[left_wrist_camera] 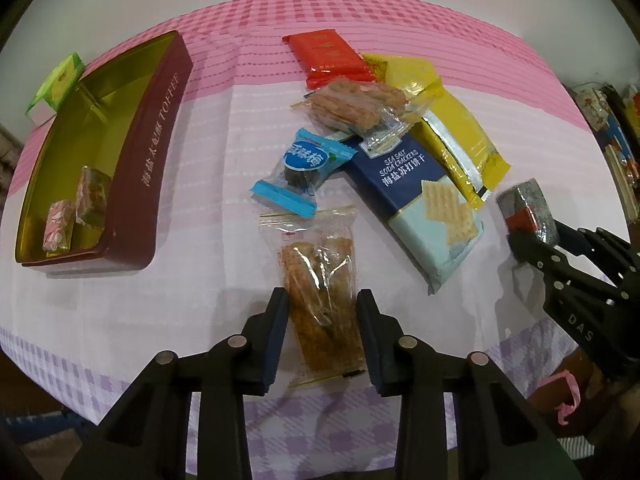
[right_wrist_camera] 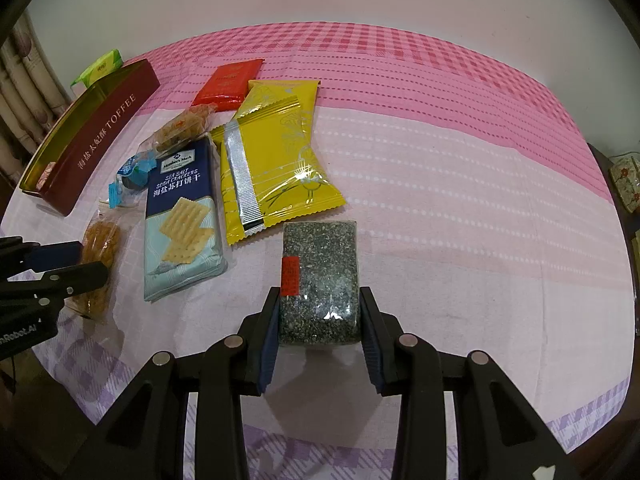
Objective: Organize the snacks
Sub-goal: 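Grasp the clear bag of fried dough twists with the left tool while the right holds the seaweed block, then lower the fried dough bag into the tin and open the left tool, then lower the green seaweed block into the gold tin and open the right tool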
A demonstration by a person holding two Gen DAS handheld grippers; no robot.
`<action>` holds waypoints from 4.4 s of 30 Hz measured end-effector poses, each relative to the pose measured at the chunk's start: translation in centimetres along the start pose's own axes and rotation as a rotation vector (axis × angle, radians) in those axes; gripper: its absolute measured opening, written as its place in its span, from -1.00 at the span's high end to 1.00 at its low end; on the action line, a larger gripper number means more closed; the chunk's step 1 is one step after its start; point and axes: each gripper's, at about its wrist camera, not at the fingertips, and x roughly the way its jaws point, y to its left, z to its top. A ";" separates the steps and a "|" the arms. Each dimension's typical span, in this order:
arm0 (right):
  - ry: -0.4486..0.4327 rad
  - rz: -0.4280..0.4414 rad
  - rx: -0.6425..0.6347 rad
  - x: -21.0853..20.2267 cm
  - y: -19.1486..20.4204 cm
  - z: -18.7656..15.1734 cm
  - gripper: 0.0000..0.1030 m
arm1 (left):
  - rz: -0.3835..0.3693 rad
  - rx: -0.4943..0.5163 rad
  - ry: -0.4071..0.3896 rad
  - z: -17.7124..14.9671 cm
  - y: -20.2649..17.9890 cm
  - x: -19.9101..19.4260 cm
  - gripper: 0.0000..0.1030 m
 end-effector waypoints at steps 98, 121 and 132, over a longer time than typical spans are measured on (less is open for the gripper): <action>-0.081 -0.064 0.148 -2.7 2.9 1.5 0.36 | 0.155 -0.121 -0.186 4.2 20.9 -3.0 -0.28; -0.100 0.172 -0.105 -3.0 24.0 9.9 0.36 | 0.206 -0.372 -0.202 -4.7 27.5 -6.3 -0.31; -0.070 0.121 -0.145 0.1 29.4 11.1 0.36 | 0.264 -0.398 -0.207 -4.7 28.2 -6.5 -0.32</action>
